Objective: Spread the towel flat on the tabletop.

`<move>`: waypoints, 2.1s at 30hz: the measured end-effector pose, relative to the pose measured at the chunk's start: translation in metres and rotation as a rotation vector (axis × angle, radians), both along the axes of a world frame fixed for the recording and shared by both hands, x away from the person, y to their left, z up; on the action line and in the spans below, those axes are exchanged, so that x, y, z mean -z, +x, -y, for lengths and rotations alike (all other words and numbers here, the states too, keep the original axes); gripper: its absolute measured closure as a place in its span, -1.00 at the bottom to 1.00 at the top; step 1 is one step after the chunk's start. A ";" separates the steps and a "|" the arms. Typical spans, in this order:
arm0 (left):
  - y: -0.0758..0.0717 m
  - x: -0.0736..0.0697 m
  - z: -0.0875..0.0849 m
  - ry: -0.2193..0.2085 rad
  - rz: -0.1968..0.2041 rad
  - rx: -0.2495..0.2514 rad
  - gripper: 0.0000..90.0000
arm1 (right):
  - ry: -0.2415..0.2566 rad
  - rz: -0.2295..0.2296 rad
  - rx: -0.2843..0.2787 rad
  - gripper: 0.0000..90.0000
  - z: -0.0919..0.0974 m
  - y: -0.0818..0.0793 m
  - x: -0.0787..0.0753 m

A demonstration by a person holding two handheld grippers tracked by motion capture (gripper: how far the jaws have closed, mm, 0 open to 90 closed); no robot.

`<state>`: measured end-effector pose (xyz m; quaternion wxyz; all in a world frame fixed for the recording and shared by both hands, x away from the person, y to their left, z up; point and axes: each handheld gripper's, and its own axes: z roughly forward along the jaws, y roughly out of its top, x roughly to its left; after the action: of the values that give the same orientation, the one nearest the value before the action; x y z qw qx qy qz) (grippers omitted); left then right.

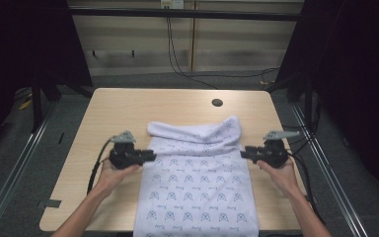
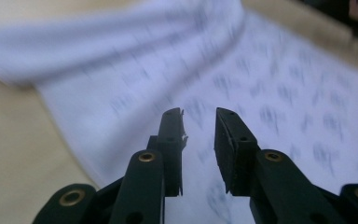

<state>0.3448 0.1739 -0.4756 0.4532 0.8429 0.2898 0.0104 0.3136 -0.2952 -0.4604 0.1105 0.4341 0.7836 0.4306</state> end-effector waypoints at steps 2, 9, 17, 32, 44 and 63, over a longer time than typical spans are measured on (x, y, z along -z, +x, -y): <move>-0.010 0.015 0.008 0.066 -0.017 0.043 0.53 | -0.032 -0.047 -0.037 0.41 -0.005 -0.008 0.016; -0.029 0.027 0.004 0.098 -0.036 0.074 0.97 | -0.127 -0.096 -0.082 0.61 -0.018 -0.023 0.038; -0.079 0.022 -0.010 0.121 -0.069 0.127 0.76 | -0.085 -0.127 -0.134 0.74 -0.018 -0.057 0.038; -0.030 0.019 -0.014 0.095 -0.022 -0.042 0.66 | -0.048 -0.076 -0.151 0.68 -0.019 -0.088 0.022; -0.020 0.027 -0.011 0.093 -0.024 -0.051 0.57 | -0.007 0.008 -0.019 0.62 -0.044 0.066 0.020; -0.032 0.027 -0.019 0.086 -0.029 -0.049 0.40 | -0.141 -0.018 0.187 0.25 -0.037 0.113 0.047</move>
<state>0.3126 0.1933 -0.5024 0.4119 0.8544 0.3161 0.0214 0.4262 -0.2579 -0.5072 0.1734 0.5005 0.7689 0.3581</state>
